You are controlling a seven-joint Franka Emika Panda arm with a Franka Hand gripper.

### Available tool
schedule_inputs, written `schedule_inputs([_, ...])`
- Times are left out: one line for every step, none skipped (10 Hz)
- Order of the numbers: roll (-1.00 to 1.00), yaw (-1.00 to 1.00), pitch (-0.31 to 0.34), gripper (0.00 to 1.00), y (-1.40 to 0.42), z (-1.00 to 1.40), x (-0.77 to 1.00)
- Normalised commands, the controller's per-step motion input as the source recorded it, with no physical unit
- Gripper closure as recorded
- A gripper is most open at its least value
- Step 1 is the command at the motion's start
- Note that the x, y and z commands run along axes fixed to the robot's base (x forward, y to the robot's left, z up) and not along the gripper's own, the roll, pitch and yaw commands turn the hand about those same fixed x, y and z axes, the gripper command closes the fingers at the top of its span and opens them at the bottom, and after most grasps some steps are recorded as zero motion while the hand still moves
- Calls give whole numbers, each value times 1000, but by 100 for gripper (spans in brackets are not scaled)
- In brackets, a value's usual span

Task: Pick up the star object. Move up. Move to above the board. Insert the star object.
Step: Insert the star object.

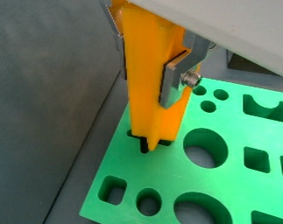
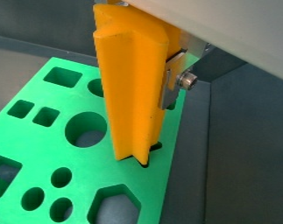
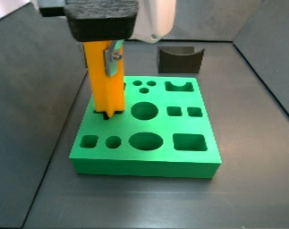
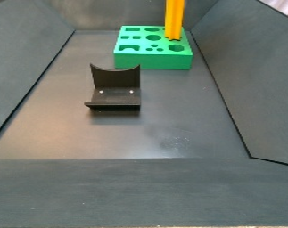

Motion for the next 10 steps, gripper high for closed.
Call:
schedule_inputs([0,-34,-30,100,0,-29,-177])
schedule_inputs([0,-60,-44,100,-37,-37,-154])
schedule_inputs([0,-66,-54,100,-51,-37,-106])
schedule_inputs([-21,0,-74,100,-43,-80,0])
schedule_inputs([-66,0,-100,100,-63,-114,0])
schedule_inputs([-21,-69,-90,100,-69,-106,0])
schedule_inputs([0,-271,-71,100,-23,-129,0])
schedule_inputs([24,-394,-40,100,0,-126,0])
schedule_inputs([7,-251,-4,100,0,-54,0])
schedule_inputs([0,-9,0,100,0,0,0])
